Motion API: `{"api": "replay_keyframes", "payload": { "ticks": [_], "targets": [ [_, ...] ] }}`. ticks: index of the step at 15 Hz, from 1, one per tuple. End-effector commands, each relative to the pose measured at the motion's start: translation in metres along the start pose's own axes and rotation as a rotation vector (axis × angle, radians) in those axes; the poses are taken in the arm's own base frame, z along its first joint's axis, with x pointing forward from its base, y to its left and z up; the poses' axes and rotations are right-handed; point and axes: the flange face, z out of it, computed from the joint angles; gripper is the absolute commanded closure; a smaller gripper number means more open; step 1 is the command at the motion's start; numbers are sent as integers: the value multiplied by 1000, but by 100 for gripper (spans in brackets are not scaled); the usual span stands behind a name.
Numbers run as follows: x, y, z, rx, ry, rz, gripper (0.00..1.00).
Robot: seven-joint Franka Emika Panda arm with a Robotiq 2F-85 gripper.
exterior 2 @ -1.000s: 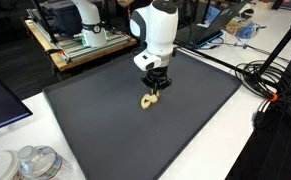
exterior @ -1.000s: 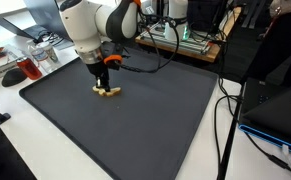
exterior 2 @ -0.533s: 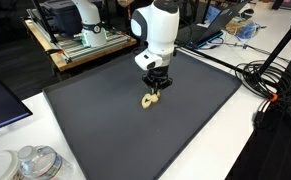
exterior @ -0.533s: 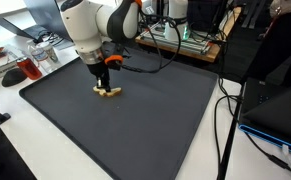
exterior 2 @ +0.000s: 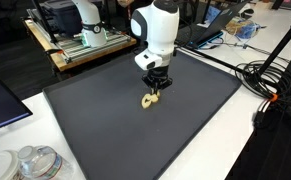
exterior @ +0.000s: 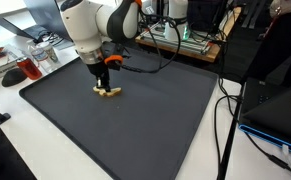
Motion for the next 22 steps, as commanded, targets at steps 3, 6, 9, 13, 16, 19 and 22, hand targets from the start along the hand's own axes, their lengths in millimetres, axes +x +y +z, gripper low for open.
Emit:
{"api": "replay_keyframes", "payload": {
  "ticks": [3,6,9,13,16,19,22],
  "targets": [
    [-1,-1,-6,-9,13,7,99],
    [-4,0,-8,-8,17,-8,70],
    [-5,1,-11,-6,20,-5,51],
    [-7,2,-18,-3,23,-4,23],
    [-11,-1,-23,-14,44,-17,2],
    [-19,-11,-33,-30,95,-37,0],
    [-35,-27,-43,-67,173,-54,0]
  ]
}}
